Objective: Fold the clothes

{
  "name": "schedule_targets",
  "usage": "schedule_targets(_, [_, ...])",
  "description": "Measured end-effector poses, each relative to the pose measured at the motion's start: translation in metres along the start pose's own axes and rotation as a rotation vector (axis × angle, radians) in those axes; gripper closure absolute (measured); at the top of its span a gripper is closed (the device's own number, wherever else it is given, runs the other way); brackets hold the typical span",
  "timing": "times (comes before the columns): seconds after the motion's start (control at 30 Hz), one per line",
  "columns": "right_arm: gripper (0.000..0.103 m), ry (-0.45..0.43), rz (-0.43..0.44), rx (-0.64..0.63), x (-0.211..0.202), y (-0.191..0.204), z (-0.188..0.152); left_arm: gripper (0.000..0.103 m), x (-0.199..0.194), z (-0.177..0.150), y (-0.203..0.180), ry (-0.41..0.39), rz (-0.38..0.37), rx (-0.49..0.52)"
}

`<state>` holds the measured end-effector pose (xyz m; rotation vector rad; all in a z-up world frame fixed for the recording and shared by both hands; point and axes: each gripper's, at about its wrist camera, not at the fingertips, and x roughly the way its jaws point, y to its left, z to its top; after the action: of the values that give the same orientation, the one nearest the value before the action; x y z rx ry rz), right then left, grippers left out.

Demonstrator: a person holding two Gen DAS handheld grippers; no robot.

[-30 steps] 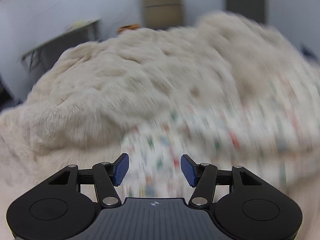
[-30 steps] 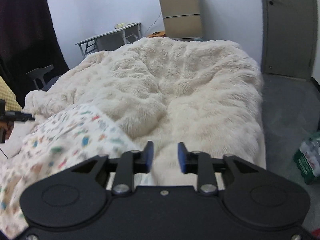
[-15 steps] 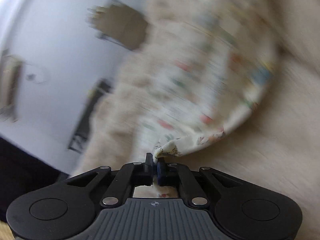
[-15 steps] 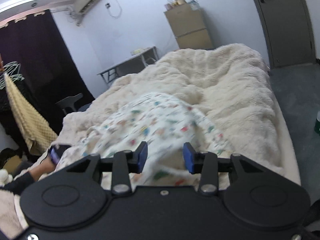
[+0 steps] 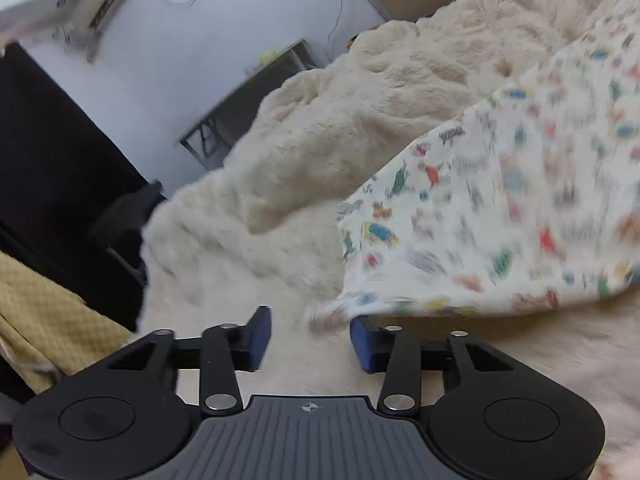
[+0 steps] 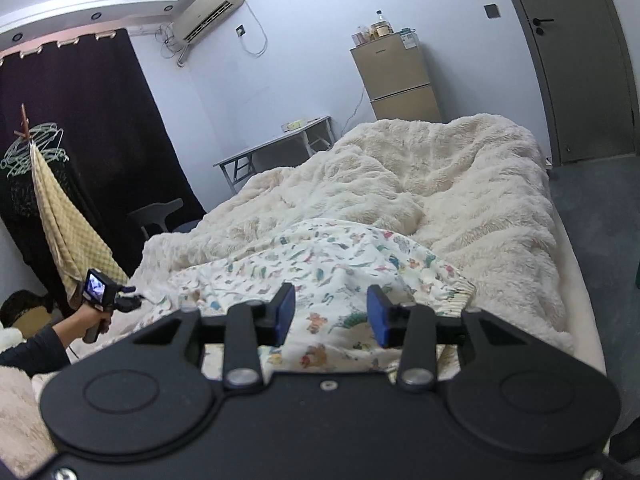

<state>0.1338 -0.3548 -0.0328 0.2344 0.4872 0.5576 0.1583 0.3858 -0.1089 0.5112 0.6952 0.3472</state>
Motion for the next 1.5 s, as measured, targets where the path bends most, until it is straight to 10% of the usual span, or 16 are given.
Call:
schedule_targets(0.1, [0.054,0.033,0.012,-0.034,0.0,0.014,0.001,0.048,-0.036,0.003,0.003,-0.039,-0.103,-0.043])
schedule_targets(0.17, [0.046,0.059,0.024,-0.056,0.0,0.025,0.002,0.019,-0.073,0.002,0.007,-0.083,-0.183,-0.091])
schedule_targets(0.33, [0.041,0.146,0.037,-0.085,0.002,0.055,-0.007,0.015,-0.135,-0.028,0.027,-0.079,-0.29,-0.209])
schedule_targets(0.5, [0.041,0.191,0.054,-0.173,0.005,0.085,-0.016,0.016,-0.116,-0.079,0.048,0.027,-0.452,-0.393])
schedule_targets(0.63, [0.041,0.186,0.055,-0.176,0.009,0.089,-0.013,0.033,-0.083,-0.114,0.049,0.086,-0.615,-0.543])
schedule_targets(0.73, [0.041,0.175,0.041,-0.154,0.009,0.085,-0.012,0.102,-0.058,-0.139,0.049,0.13,-0.737,-0.655])
schedule_targets(1.0, [0.041,0.129,0.038,-0.091,-0.002,0.068,-0.005,0.101,-0.064,-0.101,0.078,0.026,-0.254,-0.617])
schedule_targets(1.1, [0.041,0.132,0.04,-0.094,-0.003,0.067,-0.005,0.086,-0.061,-0.09,0.069,0.068,-0.224,-0.538])
schedule_targets(1.13, [0.041,0.133,0.037,-0.099,-0.003,0.067,-0.005,0.066,-0.062,-0.089,0.065,0.095,-0.212,-0.505])
schedule_targets(1.2, [0.041,0.134,0.031,-0.109,-0.005,0.068,-0.006,0.043,-0.077,-0.099,0.065,0.125,-0.238,-0.475])
schedule_targets(1.5, [0.041,0.129,0.033,-0.117,-0.005,0.072,-0.005,0.04,-0.166,-0.197,0.095,0.146,-0.61,-0.418])
